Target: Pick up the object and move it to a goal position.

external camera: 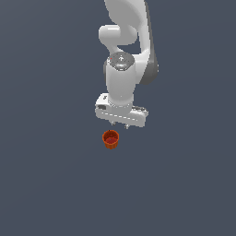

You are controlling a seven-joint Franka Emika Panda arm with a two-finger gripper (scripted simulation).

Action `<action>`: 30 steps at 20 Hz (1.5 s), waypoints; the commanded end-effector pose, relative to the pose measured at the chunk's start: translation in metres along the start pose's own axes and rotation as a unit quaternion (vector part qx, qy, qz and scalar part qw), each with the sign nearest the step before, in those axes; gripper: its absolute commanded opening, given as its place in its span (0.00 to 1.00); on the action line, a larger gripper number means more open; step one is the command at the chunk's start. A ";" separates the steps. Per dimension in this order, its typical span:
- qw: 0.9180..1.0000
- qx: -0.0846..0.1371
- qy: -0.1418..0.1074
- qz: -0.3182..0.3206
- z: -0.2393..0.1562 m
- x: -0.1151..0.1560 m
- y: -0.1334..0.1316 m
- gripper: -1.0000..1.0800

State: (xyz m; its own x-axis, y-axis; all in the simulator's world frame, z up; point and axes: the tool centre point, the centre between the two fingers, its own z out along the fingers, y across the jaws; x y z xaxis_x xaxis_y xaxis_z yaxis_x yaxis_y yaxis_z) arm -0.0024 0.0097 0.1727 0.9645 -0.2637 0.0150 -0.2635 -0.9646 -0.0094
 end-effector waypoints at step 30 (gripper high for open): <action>0.921 -0.045 0.007 0.387 0.067 -0.018 0.057 0.62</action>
State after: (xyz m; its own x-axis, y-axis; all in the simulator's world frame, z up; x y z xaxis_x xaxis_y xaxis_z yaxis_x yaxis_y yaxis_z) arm -0.0325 -0.0387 0.1070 0.5078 -0.8602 0.0475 -0.8611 -0.5050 0.0593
